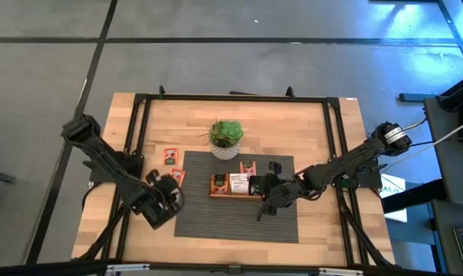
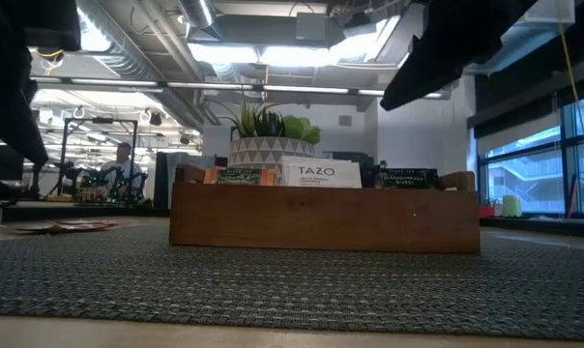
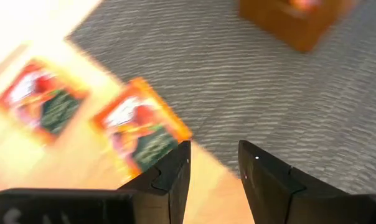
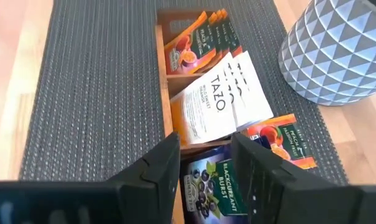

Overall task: Pick & Place Tea
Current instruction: Put the orange tea bag into the left section of the wooden organizer

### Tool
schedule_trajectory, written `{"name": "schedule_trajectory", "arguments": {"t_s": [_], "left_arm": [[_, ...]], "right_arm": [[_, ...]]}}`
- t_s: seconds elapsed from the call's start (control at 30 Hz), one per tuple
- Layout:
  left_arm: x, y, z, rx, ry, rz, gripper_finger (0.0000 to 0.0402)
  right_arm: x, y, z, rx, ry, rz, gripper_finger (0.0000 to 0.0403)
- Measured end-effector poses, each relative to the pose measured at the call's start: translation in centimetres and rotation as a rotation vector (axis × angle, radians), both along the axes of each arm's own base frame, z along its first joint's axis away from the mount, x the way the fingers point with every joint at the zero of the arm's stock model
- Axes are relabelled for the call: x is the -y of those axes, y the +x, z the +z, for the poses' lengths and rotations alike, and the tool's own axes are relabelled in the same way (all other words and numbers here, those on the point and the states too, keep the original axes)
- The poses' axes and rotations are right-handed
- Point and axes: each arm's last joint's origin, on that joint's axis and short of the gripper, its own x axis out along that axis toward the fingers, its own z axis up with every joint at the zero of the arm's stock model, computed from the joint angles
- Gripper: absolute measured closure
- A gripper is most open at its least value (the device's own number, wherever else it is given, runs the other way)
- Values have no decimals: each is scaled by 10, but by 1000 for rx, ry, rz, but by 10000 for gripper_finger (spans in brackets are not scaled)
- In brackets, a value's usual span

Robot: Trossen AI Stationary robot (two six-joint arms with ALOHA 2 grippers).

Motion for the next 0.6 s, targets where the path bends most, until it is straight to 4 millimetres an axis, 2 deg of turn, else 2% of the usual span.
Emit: {"name": "schedule_trajectory", "arguments": {"t_s": [0.17,0.43,0.6], "left_arm": [[-7,-7,-1,-4,0,128,272],[-32,-18,-38,-32,-14,278,272],[-38,-17,-50,4,-52,286,272]], "right_arm": [[-1,2,1,25,23,-13,257],[-2,4,4,61,38,-13,257],[-2,4,4,66,40,-13,257]]}}
